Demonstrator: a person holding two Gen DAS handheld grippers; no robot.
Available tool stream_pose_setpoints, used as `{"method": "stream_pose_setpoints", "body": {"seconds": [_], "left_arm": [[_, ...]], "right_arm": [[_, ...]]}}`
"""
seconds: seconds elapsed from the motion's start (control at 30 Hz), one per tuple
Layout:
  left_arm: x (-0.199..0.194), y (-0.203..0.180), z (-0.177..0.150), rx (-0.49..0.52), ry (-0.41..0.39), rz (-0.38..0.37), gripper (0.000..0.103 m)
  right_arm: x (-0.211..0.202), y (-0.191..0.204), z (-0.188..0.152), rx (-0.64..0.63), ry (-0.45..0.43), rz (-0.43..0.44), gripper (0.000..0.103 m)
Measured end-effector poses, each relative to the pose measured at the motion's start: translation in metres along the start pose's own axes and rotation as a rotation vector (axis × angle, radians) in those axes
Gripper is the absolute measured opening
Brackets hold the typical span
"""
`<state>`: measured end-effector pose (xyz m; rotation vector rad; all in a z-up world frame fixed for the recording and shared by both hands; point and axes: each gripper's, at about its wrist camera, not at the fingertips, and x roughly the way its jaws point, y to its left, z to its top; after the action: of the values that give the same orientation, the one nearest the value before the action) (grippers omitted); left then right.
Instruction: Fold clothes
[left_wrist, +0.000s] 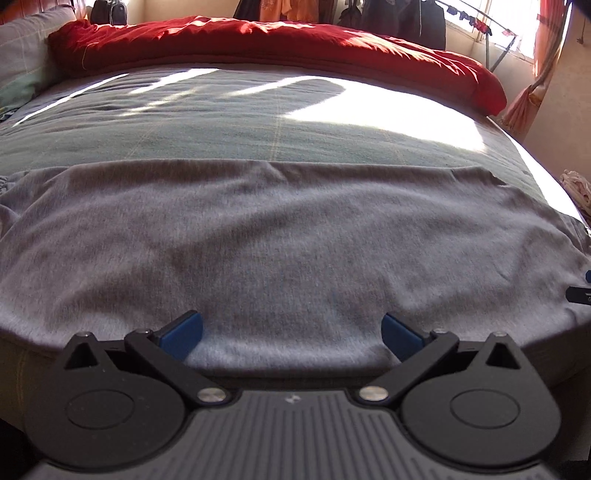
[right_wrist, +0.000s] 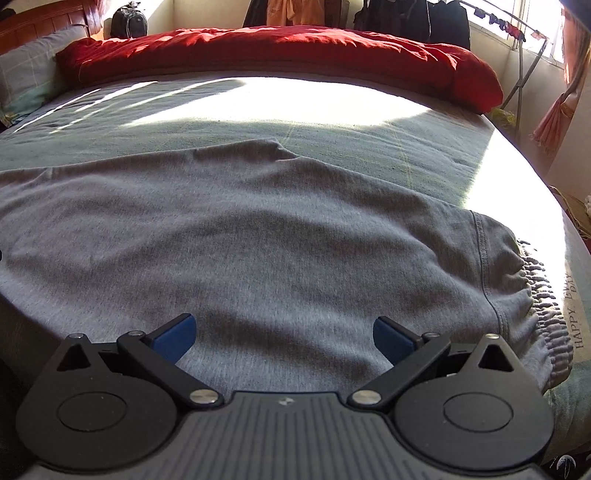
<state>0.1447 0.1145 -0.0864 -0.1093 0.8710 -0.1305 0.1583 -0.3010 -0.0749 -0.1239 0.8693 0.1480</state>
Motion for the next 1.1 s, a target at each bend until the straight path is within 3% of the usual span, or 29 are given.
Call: {"method": "stream_pose_setpoints", "body": {"seconds": [0.07,0.17,0.27,0.4,0.53,0.63,0.77,0.97,1.1], "left_arm": [[-0.008,0.009,0.007,-0.007,-0.016,-0.013,0.102],[-0.021,0.034,0.032,-0.004,-0.071,0.04,0.102],[-0.026,0.077,0.065,-0.022,-0.132,0.05,0.102],[-0.006,0.144,0.097,-0.136,-0.138,0.04,0.102],[0.018,0.201,0.105,-0.318,-0.128,0.051,0.102],[0.034,0.223,0.102,-0.384,-0.115,0.041,0.102],[0.034,0.233,0.103,-0.399,-0.13,0.047,0.102],[0.006,0.197,0.103,-0.239,-0.173,0.028,0.102],[0.005,0.19,0.093,-0.184,-0.126,0.118,0.102]], "right_arm": [[-0.001,0.001,0.002,-0.003,-0.005,-0.003,0.103],[-0.005,0.002,0.006,-0.009,-0.022,-0.005,0.103],[-0.009,0.003,0.009,-0.006,-0.034,0.006,0.103],[-0.007,0.005,0.011,0.004,-0.027,0.002,0.103],[-0.004,0.007,0.012,0.001,-0.012,-0.013,0.103],[-0.003,0.006,0.013,0.006,-0.005,-0.027,0.103],[0.001,0.005,0.017,0.01,0.003,-0.045,0.103],[0.004,0.011,0.019,-0.004,0.004,-0.034,0.103],[0.005,0.015,0.019,-0.011,0.004,-0.022,0.103]]}}
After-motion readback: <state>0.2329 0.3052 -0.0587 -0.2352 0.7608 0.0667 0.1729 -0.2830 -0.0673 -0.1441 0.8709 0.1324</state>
